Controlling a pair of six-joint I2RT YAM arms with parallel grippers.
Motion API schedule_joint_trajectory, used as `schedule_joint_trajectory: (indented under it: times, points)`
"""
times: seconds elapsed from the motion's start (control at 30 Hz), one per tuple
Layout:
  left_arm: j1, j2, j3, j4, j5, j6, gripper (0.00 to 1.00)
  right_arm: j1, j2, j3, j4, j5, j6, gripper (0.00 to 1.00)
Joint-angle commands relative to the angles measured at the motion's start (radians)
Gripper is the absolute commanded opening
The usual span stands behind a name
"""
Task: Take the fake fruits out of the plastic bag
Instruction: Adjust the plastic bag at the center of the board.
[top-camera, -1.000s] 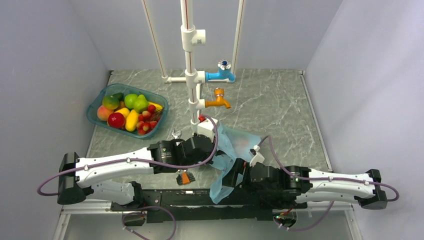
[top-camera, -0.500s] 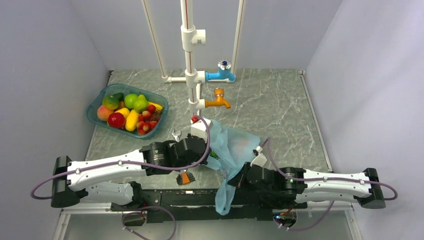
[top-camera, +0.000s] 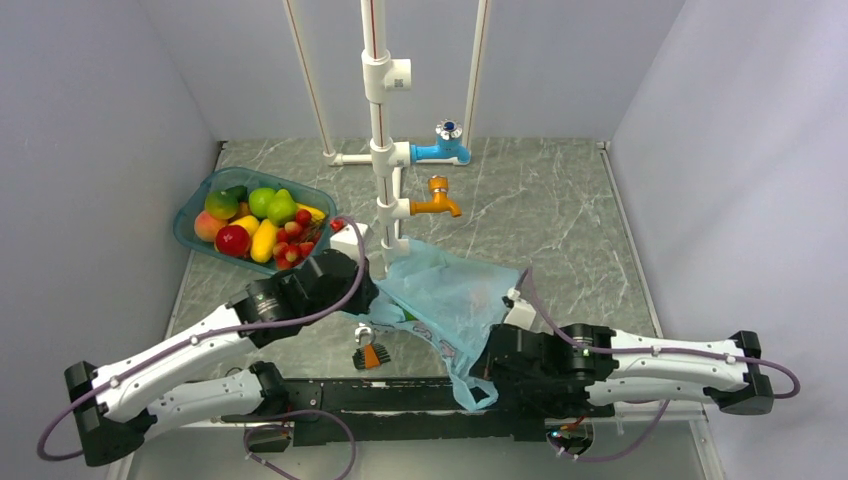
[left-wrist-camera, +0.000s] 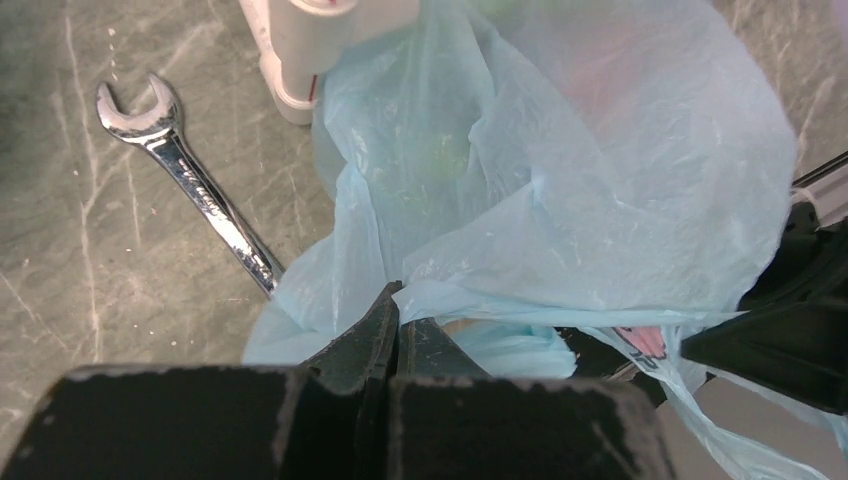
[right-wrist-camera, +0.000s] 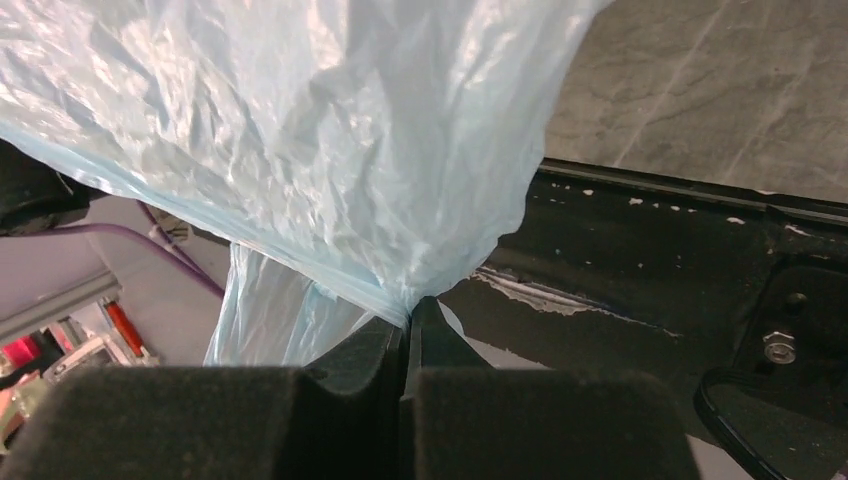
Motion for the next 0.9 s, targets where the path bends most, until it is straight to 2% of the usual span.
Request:
schedule_joint_trajectory:
  times: [0.0,0.13,0.17,0.23,0.4,0.57,0.67,0.77,0.87]
  points:
    - [0.102,-0.095,0.029,-0.009,-0.119,0.067,0.00,0.005,0.071,-0.082,-0.210,-0.157,-0.110,0.00]
    - [0.113,-0.108,0.050,0.018,-0.031,0.086,0.00,0.008,0.220,-0.082,-0.051,-0.219,-0.199,0.00]
    - [0.114,-0.106,0.054,0.020,-0.011,0.085,0.00,0.011,0.235,-0.056,-0.038,-0.202,-0.229,0.05]
    - [0.114,-0.104,0.054,0.018,0.010,0.070,0.00,0.013,0.246,0.022,-0.070,-0.127,-0.294,0.20]
    - [0.113,-0.129,0.004,0.066,0.035,0.039,0.00,0.013,0.269,0.271,-0.270,0.072,-0.431,0.63]
    - [0.115,-0.117,-0.004,0.102,0.055,0.034,0.00,0.029,0.240,0.418,-0.344,0.144,-0.605,0.85]
    - [0.115,-0.095,0.012,0.098,0.060,0.042,0.00,0.040,0.161,0.485,-0.283,0.140,-0.730,0.88]
    - [0.115,-0.081,0.020,0.097,0.057,0.046,0.00,0.046,0.116,0.512,-0.082,0.028,-0.916,0.88]
    - [0.115,-0.072,0.018,0.110,0.065,0.047,0.00,0.050,0.161,0.499,0.143,-0.104,-1.078,0.78]
